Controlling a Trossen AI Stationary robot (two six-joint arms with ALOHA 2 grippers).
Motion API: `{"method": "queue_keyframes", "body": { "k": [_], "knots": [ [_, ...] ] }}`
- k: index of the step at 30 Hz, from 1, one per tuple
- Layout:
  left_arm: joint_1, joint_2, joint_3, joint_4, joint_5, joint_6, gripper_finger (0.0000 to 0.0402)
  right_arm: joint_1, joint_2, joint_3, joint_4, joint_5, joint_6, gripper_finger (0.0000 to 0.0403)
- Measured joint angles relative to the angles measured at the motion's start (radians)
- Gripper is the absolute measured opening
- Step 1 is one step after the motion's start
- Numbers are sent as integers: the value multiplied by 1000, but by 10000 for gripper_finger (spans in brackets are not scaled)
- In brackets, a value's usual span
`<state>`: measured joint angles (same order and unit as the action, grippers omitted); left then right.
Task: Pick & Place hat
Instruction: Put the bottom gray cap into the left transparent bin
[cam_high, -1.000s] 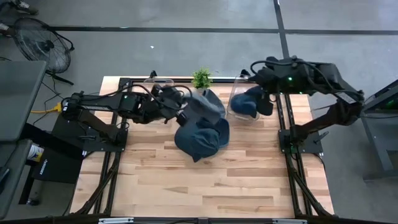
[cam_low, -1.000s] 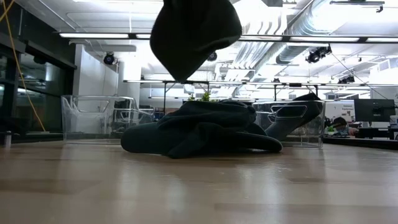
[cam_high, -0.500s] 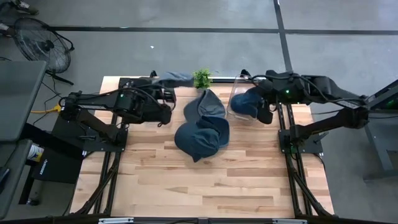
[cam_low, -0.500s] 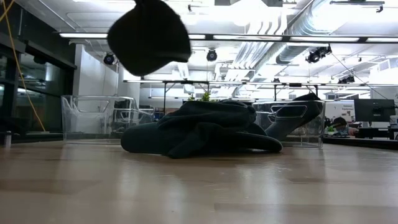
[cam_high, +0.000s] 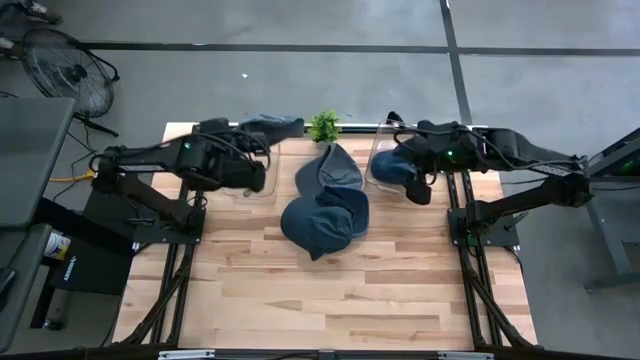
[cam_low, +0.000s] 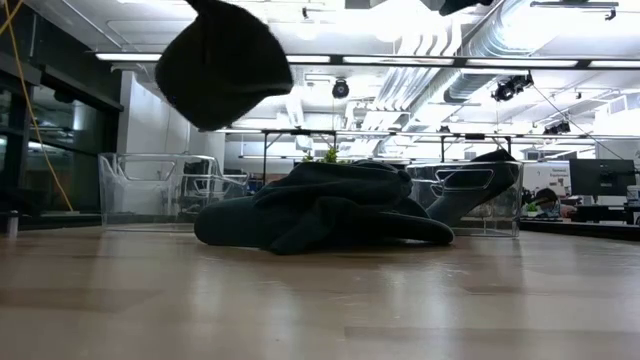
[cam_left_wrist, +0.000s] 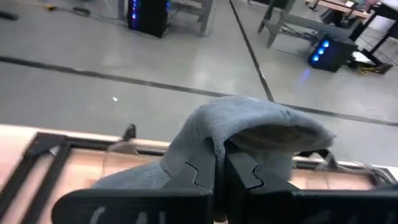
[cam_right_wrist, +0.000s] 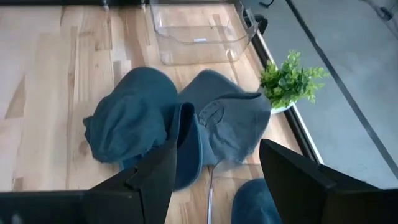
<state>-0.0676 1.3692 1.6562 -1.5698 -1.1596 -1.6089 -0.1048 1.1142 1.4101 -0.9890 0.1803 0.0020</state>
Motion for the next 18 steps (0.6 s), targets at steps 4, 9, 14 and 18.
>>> {"method": "queue_keyframes", "body": {
  "k": [4,9,14,18],
  "knots": [
    [52,-50,-33,32,40,93,0,0,0,0,49,18,-4,224],
    [83,-156,-141,240,99,293,0,0,0,0,106,52,-3,224],
    [109,-300,-335,575,209,518,0,-27,1,0,134,54,1,224],
    [169,-444,-538,808,332,583,0,-57,1,0,141,54,1,224]
  ]
}}
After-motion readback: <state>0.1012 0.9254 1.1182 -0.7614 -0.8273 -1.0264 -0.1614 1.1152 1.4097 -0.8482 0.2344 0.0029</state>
